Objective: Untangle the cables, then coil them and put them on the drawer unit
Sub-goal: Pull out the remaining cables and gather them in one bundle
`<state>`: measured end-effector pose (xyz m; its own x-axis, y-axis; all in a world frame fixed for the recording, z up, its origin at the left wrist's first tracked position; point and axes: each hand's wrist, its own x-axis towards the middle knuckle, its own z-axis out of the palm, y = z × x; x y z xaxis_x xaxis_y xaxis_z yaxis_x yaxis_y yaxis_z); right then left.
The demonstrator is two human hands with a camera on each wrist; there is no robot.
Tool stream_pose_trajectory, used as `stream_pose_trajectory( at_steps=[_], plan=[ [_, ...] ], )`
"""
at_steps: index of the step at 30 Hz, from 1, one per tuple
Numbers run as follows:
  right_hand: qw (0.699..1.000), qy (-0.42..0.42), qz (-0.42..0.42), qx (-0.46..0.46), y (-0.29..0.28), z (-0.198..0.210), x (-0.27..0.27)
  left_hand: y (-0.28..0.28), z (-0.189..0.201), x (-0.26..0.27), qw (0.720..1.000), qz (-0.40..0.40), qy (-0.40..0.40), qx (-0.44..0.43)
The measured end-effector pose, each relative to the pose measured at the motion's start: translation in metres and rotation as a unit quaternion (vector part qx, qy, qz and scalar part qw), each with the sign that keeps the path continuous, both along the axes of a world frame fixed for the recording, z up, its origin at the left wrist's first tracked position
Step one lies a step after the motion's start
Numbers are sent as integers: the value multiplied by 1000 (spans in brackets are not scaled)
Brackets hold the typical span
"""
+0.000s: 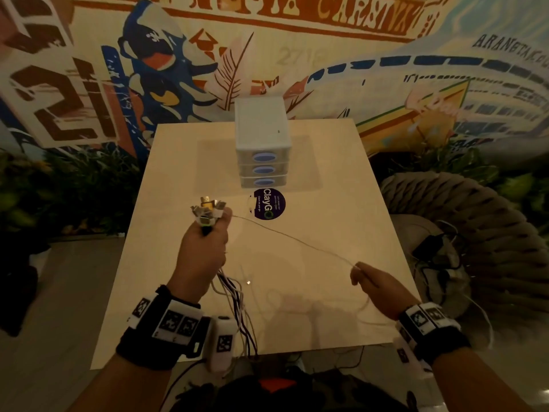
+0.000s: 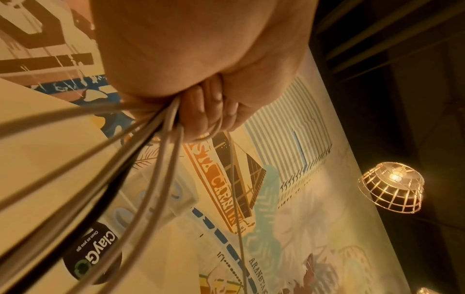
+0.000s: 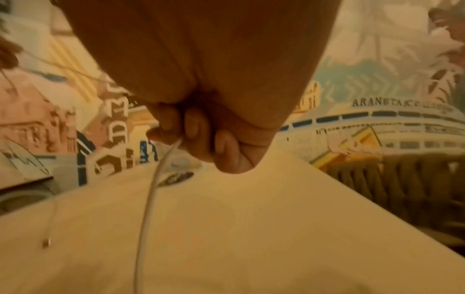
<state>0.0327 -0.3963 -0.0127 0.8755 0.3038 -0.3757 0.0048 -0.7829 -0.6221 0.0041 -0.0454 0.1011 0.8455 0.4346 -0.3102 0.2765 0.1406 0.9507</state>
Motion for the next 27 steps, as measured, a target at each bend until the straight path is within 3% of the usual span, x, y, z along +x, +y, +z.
stream_pose_trajectory(
  at_steps=[9,14,23,27],
  plan=[
    [970,229,-13,-79,-28,-77,-89,5,-1,1,999,4,-25,-41],
    [927,344,86,-123,-1,-73,-111,-8,2,-5,999,-50,-3,-20],
    [938,259,169,-157,9,-43,-85,-24,-9,-17,985,-151,56,65],
    [971,116,150,-144,15,6,-66,-25,-7,-19,973,-204,62,91]
  ],
)
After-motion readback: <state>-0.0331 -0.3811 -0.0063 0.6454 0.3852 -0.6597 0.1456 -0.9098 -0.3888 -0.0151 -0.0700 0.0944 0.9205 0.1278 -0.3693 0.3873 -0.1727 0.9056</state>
